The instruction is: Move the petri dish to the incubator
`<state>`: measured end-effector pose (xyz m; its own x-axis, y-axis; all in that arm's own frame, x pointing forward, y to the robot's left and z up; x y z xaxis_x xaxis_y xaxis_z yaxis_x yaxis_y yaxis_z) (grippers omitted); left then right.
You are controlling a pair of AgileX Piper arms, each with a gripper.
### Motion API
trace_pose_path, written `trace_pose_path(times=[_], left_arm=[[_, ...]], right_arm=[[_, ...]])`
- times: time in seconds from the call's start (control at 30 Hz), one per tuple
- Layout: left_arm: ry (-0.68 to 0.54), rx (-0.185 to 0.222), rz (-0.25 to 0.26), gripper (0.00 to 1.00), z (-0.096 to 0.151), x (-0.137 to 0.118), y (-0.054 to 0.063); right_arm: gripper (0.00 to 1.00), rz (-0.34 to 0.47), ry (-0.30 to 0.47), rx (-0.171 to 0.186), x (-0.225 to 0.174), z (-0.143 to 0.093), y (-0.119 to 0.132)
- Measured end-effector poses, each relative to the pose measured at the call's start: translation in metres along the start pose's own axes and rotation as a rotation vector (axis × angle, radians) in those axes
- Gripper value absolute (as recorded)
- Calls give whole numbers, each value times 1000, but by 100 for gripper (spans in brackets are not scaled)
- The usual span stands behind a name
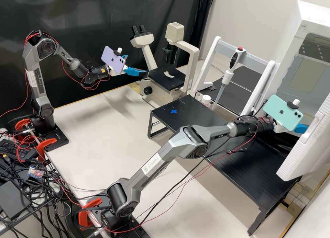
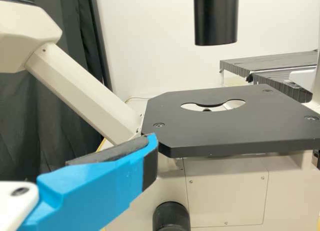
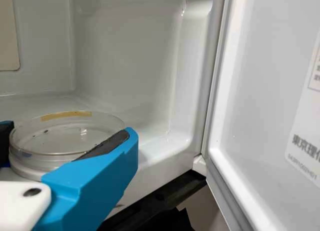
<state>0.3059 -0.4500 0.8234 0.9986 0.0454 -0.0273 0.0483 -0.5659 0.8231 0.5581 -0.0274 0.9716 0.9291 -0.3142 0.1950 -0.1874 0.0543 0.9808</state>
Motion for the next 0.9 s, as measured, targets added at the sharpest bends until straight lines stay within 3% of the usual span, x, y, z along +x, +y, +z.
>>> trace_pose_path(times=[0.9], left_arm=[[0, 0, 0, 100, 0, 0, 0]], right_arm=[[0, -5, 55, -4, -3, -8, 3]])
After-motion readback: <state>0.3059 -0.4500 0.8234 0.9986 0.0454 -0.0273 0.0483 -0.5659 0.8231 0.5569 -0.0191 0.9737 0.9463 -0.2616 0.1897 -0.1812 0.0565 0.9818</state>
